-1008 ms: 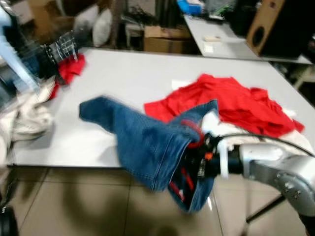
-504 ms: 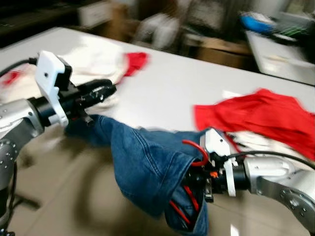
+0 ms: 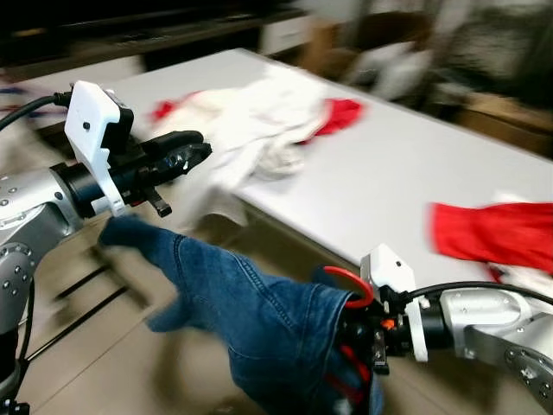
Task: Hang hanger
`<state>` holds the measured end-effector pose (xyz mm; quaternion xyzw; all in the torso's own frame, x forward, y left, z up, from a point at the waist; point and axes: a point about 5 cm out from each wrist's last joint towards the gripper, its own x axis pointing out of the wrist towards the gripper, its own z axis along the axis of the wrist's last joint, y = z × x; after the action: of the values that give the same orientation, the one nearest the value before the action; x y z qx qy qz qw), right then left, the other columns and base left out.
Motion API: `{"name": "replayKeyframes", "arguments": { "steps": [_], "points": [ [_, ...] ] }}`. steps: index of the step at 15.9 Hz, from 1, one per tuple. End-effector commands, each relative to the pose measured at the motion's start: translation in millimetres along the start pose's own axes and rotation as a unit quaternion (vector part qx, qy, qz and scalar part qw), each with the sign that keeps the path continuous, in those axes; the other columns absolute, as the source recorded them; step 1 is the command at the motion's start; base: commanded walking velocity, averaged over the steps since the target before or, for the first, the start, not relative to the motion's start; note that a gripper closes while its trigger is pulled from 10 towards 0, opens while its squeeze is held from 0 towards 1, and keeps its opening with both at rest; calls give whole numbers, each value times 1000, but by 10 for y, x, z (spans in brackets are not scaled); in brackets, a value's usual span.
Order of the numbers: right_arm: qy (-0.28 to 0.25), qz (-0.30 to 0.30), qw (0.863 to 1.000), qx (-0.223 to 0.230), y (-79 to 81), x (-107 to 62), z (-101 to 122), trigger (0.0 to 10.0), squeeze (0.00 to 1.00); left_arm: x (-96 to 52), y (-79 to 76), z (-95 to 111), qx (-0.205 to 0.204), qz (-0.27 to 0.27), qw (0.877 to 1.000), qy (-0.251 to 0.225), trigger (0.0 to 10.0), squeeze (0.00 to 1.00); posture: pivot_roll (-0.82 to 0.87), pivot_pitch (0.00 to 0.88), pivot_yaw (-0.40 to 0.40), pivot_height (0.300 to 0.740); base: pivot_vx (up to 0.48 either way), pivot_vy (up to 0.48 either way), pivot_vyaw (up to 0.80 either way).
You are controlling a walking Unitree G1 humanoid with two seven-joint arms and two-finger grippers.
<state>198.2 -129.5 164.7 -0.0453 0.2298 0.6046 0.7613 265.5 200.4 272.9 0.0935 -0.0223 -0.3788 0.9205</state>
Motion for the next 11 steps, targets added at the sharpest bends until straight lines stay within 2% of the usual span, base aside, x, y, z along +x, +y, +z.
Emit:
{"name": "replayKeyframes", "arguments": {
  "steps": [1, 3, 7, 10, 11],
  "points": [
    [0, -10, 1000, -16, -49, -14, 26, 10000, 0, 0, -22, 9, 8, 0, 1000, 2, 10000, 0, 103, 0, -58, 740, 0, 0, 800],
    [0, -42, 999, -17, -217, -6, -1, 10000, 0, 22, -30, 21, 19, 1, 1000, 2, 10000, 0, 109, 0, -72, 740, 0, 0, 800],
    [-35, -68, 997, -21, -388, 3, 9, 10000, 0, 63, -39, 42, 39, -6, 999, 3, 10000, 0, 112, 0, -78, 740, 0, 0, 800],
    [-55, -119, 991, -17, -552, -40, -43, 10000, 0, 216, -104, -45, 74, -52, 996, 25, 10000, 0, 89, 0, -51, 740, 0, 0, 800],
    [-64, -134, 989, -17, -587, -56, -30, 10000, 0, 287, -154, -54, 55, -85, 995, 15, 10000, 0, 74, 0, -30, 740, 0, 0, 800]
  ]
}}
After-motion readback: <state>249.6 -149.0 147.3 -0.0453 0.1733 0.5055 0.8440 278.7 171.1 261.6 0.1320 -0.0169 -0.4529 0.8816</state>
